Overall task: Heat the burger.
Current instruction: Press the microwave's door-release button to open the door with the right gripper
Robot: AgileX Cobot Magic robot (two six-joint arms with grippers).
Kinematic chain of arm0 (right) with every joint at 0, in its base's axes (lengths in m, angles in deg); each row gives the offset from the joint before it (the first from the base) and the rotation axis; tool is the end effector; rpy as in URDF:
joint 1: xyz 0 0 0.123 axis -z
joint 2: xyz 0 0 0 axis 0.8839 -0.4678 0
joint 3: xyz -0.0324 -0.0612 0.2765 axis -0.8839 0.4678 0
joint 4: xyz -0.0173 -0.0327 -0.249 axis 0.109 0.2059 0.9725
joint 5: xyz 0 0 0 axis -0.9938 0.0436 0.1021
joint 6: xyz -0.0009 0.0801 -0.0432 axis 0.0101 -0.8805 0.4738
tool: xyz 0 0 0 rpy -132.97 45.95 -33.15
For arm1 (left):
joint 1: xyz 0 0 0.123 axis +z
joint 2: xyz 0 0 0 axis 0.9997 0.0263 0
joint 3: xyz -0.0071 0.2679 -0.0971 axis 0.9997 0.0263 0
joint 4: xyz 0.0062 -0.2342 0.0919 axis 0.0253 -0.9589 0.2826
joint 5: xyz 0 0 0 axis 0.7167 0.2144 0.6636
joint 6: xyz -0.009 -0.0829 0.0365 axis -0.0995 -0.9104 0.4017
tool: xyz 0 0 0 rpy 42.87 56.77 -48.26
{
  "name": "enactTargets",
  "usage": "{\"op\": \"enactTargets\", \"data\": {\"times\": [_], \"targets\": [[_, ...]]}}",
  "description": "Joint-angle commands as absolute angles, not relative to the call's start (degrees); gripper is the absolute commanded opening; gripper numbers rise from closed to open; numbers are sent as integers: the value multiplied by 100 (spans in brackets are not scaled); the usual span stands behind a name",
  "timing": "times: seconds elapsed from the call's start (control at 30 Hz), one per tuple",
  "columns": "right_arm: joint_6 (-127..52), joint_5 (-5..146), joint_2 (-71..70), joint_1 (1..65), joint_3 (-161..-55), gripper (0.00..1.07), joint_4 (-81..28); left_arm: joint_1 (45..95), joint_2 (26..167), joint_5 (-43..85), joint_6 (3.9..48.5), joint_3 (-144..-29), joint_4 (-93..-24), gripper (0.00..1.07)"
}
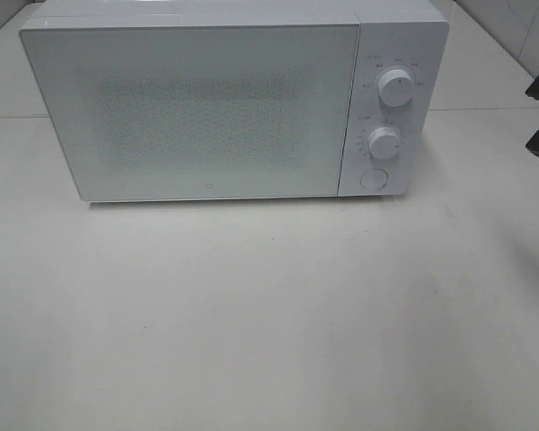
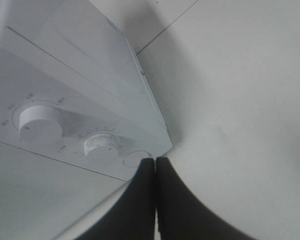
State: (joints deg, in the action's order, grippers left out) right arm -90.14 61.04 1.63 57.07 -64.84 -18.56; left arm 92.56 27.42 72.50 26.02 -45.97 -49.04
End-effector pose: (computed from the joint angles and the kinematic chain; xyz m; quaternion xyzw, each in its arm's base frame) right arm 0.2182 0.0218 0.2264 0.2517 0.8022 0.2224 0.4937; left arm -0.0085 -0.0080 0.2804 -0.0006 0.8529 -0.0109 0.5219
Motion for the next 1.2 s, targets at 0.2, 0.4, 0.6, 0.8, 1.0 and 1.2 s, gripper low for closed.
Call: {"op": "enactTargets", "data": {"times": [0.2, 0.4, 0.6, 0.8, 1.0, 1.2], "targets": [[-11260, 4385, -353, 5724, -5894, 0, -1810, 9284, 2708, 7159, 2568, -4597, -4927, 102], [-12033, 3577, -966, 5724, -5676, 0, -1810, 9284, 2708, 7159, 2568, -4597, -4927, 102], [-12864, 3199, -1573, 5684, -5676, 0, -2050, 9284, 2708, 7159, 2568, -4597, -4927, 102], [-12761, 2918, -1986, 4916, -5676, 0, -3162, 9284, 2708, 7159, 2568, -4597, -4927, 102], [-12698, 2368, -2507, 4194, -5705, 0, -4136, 9284, 2708, 7159, 2568, -4597, -4927, 102], [-12692, 2351, -2897, 3713, -5997, 0, -4485, 9284, 2708, 7159, 2568, -4597, -4927, 102]]}}
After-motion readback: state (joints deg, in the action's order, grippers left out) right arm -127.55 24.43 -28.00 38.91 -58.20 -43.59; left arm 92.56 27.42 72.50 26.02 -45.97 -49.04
